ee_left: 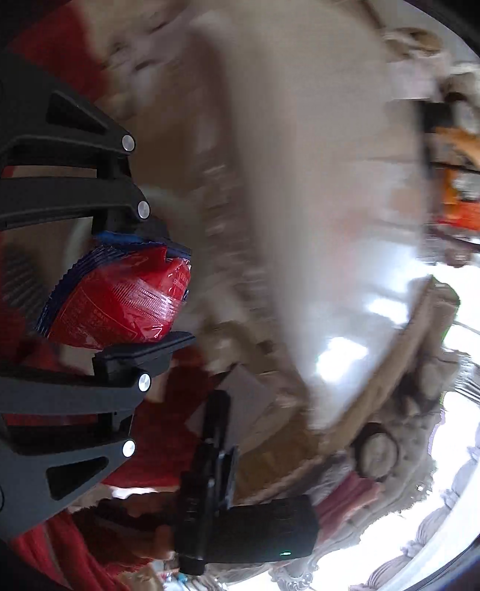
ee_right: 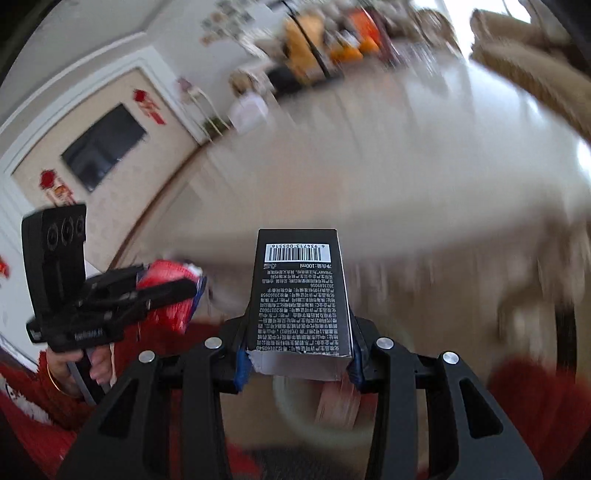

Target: Collect trash

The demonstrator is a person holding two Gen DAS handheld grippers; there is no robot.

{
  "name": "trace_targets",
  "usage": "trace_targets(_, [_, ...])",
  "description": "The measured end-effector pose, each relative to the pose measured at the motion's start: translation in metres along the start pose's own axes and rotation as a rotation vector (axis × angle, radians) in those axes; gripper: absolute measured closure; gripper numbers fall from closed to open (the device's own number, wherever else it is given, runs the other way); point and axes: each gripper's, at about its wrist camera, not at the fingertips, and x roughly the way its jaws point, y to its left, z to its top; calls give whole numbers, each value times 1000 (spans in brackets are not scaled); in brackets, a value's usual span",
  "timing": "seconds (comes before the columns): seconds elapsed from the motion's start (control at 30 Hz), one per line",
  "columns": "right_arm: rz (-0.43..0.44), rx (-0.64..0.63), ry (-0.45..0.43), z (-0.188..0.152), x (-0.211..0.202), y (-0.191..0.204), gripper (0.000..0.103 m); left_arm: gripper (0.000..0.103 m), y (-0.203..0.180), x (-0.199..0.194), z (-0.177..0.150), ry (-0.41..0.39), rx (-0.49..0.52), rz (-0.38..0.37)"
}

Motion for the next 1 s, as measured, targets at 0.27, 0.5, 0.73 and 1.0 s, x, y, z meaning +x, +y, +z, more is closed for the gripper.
trace_targets(0.27, [-190, -8, 222, -48, 112, -18, 64, 24, 24, 127, -48, 218, 2, 119])
trace_targets(0.5, [-308, -48, 271, -62, 144, -28, 18, 11, 39, 143, -66, 232, -56, 209])
trace_targets(0.73, [-301, 65, 285, -65, 138, -43, 8, 9, 53, 124, -60, 167, -140, 237])
trace_targets(1.0, [-327, 168, 264, -54, 114, -31, 8, 9, 50, 80, -33, 48, -192, 281])
